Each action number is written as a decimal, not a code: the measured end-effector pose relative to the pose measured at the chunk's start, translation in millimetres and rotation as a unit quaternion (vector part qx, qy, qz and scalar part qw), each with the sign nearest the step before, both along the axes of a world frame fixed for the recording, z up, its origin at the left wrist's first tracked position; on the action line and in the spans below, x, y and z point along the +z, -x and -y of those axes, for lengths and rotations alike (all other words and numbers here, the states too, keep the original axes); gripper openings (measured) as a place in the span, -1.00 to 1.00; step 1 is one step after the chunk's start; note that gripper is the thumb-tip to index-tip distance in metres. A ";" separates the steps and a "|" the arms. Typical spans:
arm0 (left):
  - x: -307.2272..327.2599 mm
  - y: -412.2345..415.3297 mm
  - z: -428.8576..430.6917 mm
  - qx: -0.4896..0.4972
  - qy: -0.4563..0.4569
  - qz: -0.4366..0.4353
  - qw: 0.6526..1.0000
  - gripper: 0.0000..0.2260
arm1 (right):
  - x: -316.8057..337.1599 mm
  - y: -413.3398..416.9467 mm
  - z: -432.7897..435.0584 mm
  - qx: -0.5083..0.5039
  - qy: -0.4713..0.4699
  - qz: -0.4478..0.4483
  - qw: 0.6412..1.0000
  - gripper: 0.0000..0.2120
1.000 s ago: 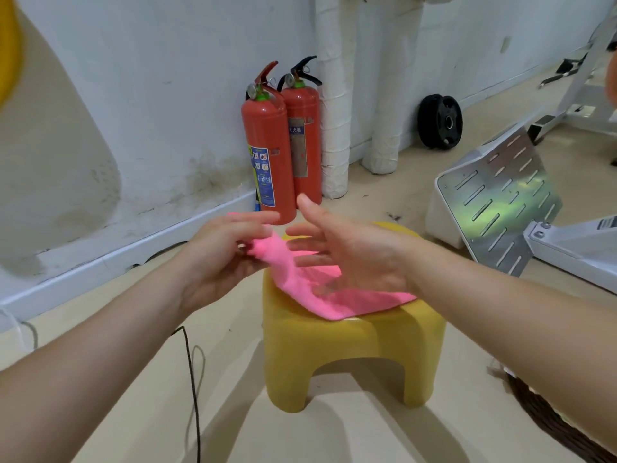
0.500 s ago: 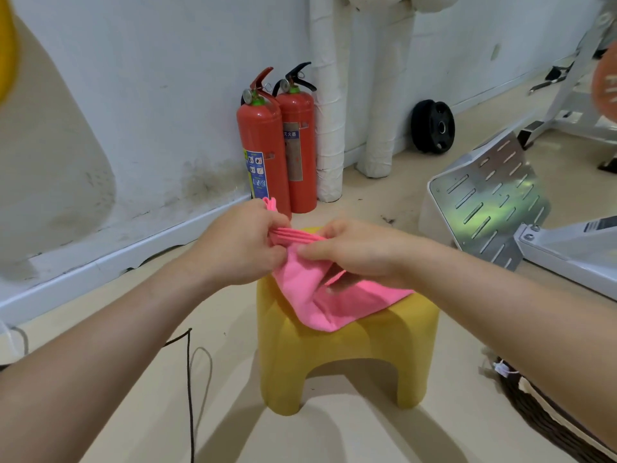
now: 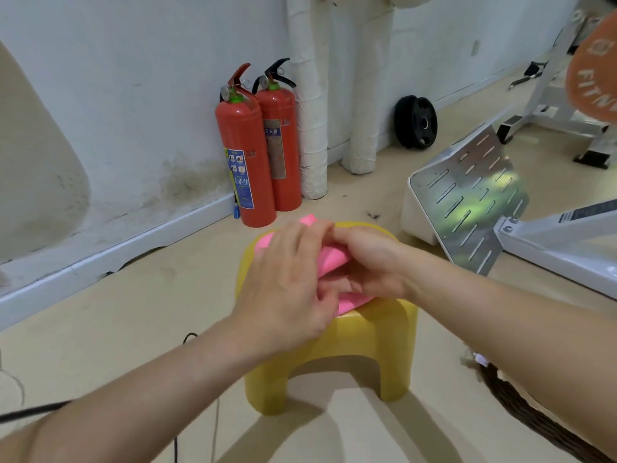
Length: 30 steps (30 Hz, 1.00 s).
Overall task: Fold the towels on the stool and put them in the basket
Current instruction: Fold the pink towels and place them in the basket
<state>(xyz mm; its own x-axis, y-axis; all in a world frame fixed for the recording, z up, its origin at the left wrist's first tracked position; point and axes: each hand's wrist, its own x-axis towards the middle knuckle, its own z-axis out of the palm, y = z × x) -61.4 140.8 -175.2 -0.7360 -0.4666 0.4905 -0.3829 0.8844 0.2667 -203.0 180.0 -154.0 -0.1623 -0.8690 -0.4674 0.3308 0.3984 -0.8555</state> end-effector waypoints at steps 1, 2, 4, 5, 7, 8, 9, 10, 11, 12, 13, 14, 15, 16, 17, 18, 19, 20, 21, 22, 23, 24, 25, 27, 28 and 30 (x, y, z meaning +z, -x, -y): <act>-7.5 0.0 -2.4 0.018 0.033 0.031 0.999 -0.32 | -2.0 3.9 0.6 0.002 0.006 0.041 0.999 -0.77; -12.8 0.2 -2.8 0.037 0.041 0.050 0.997 -0.28 | -3.1 6.9 1.7 0.004 0.011 0.061 0.998 -0.78; -16.1 1.1 -2.0 0.062 0.002 0.049 0.997 -0.27 | -3.5 9.6 2.5 0.000 0.009 0.041 0.999 -0.90; -15.6 1.6 -1.3 0.071 -0.026 0.042 0.996 -0.26 | -2.6 10.2 2.8 -0.010 0.008 0.025 1.000 -0.96; -16.0 1.9 0.1 0.078 -0.056 0.046 0.994 -0.20 | -2.4 14.7 3.7 -0.045 0.026 0.003 0.999 -0.90; -16.6 1.7 0.4 0.080 -0.061 0.057 0.993 -0.21 | -2.8 18.9 4.7 -0.063 0.033 -0.007 0.997 -0.86; -18.2 1.3 0.5 0.084 -0.064 0.071 0.992 -0.22 | -3.0 23.3 4.8 -0.076 0.037 -0.020 0.996 -0.82; -20.3 1.3 0.8 0.089 -0.068 0.085 0.990 -0.20 | -4.5 28.8 5.4 -0.083 0.041 -0.039 0.995 -0.77; -22.1 1.7 0.4 0.094 -0.070 0.099 0.988 -0.19 | -5.9 33.5 5.7 -0.087 0.041 -0.063 0.993 -0.74; -22.6 2.3 -0.5 0.096 -0.067 0.116 0.986 -0.19 | -7.6 37.7 5.9 -0.088 0.037 -0.096 0.991 -0.75; -23.0 3.7 -1.4 0.097 -0.058 0.139 0.984 -0.20 | -8.7 39.7 5.7 -0.083 0.028 -0.132 0.987 -0.77; -24.2 5.2 -2.3 0.094 -0.046 0.167 0.980 -0.23 | -11.0 41.1 5.4 -0.077 0.015 -0.169 0.982 -0.71; -24.7 6.4 -4.0 0.091 -0.032 0.193 0.976 -0.26 | -13.2 41.8 3.8 -0.069 0.003 -0.199 0.978 -0.65; -25.6 7.6 -5.3 0.088 -0.022 0.209 0.974 -0.30 | -15.9 42.3 2.2 -0.056 -0.009 -0.224 0.973 -0.64; -26.7 8.3 -6.2 0.084 -0.019 0.213 0.973 -0.37 | -19.0 42.6 0.6 -0.033 -0.023 -0.250 0.967 -0.68; -27.5 8.8 -6.9 0.082 -0.021 0.208 0.975 -0.44 | -21.2 42.4 -1.4 -0.007 -0.041 -0.274 0.961 -0.73; -27.9 8.4 -6.8 0.082 -0.026 0.200 0.976 -0.51 | -22.4 41.9 -2.6 0.015 -0.057 -0.296 0.953 -0.77; -27.9 7.8 -5.6 0.082 -0.033 0.191 0.978 -0.55 | -22.4 41.5 -3.3 0.028 -0.066 -0.313 0.947 -0.81; -28.1 7.2 -3.4 0.081 -0.043 0.184 0.979 -0.57 | -22.7 41.0 -3.0 0.030 -0.068 -0.321 0.944 -0.85; -28.3 6.5 -0.8 0.078 -0.051 0.179 0.979 -0.56 | -22.7 40.5 -2.2 0.025 -0.064 -0.325 0.943 -0.90; -28.2 5.7 1.6 0.072 -0.057 0.175 0.980 -0.55 | -23.2 40.4 -0.7 0.015 -0.054 -0.329 0.943 -0.95; -28.2 4.7 3.8 0.067 -0.062 0.169 0.981 -0.53 | -23.4 40.2 0.6 0.007 -0.042 -0.335 0.941 -0.96; -28.3 3.7 5.7 0.063 -0.065 0.162 0.983 -0.52 | -23.8 40.1 1.5 0.001 -0.030 -0.339 0.940 -0.93; -29.0 1.4 9.0 0.055 -0.067 0.146 0.985 -0.52 | -25.2 40.7 2.3 0.002 -0.023 -0.327 0.945 -0.91; -30.3 -0.3 10.2 0.049 -0.066 0.136 0.987 -0.53 | -26.1 40.5 1.5 0.009 -0.027 -0.320 0.947 -0.91; -33.7 -4.0 11.3 0.031 -0.053 0.117 0.991 -0.57 | -29.5 39.1 0.0 0.026 -0.039 -0.352 0.935 -0.91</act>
<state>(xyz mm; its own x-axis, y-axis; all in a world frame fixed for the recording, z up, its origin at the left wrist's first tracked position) -57.4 129.5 -208.9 -0.7919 -0.5549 0.2551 -0.4987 0.8286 0.2543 -242.1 180.1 -183.4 -0.4125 -0.8522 -0.3220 -0.3248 0.4678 -0.8220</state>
